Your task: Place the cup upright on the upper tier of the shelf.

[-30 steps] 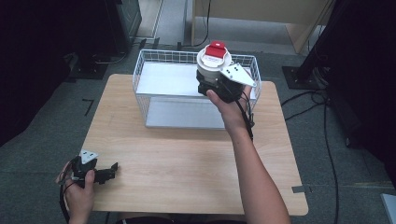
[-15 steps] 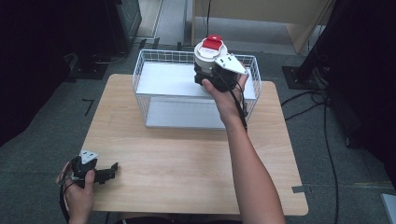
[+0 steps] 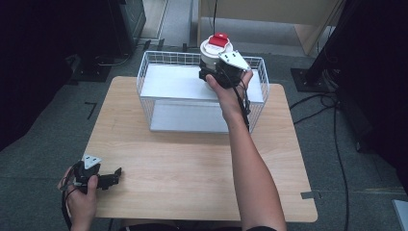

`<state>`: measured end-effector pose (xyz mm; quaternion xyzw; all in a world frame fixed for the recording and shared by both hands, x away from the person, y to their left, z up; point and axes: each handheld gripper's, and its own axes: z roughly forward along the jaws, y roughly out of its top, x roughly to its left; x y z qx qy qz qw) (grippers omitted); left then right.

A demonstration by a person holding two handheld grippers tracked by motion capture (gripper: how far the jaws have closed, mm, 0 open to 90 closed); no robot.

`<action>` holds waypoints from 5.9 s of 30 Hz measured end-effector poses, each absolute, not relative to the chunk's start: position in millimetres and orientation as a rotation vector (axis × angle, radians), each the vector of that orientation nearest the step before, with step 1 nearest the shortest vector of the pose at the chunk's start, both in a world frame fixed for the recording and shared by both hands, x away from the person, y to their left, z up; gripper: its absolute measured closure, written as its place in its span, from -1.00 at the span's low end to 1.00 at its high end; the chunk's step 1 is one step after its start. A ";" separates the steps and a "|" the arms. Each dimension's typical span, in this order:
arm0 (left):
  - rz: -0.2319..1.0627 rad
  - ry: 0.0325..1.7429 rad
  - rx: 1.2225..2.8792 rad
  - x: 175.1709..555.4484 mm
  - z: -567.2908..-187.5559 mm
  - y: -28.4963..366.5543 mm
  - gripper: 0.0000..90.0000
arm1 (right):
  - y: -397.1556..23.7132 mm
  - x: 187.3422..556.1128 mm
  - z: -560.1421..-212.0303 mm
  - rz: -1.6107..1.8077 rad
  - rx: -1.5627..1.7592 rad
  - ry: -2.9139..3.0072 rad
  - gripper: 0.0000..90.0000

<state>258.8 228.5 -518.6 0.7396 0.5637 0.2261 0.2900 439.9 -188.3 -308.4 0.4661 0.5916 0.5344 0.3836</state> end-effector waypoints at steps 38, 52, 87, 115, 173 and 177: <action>0.604 1.504 1.975 259.2 -518.6 228.2 -1.00 | -210.2 421.4 -321.6 1.328 1.222 1.600 -1.00; 0.604 1.504 1.975 259.2 -518.6 228.3 -1.00 | -214.7 413.4 -333.2 1.323 1.212 1.621 -1.00; 0.606 1.503 1.975 259.3 -518.7 228.2 -1.00 | -257.3 324.7 -388.9 1.293 1.169 1.617 -1.00; 0.605 1.504 1.977 259.2 -518.5 228.2 -1.00 | -324.3 254.7 -460.9 1.231 1.325 1.599 -1.00; 0.605 1.504 1.976 259.1 -518.6 228.1 -1.00 | -440.5 189.6 -526.8 0.799 1.697 1.857 -1.00; 0.605 1.505 1.977 259.1 -518.5 228.1 -1.00 | -440.6 189.6 -526.8 0.799 1.697 1.857 -1.00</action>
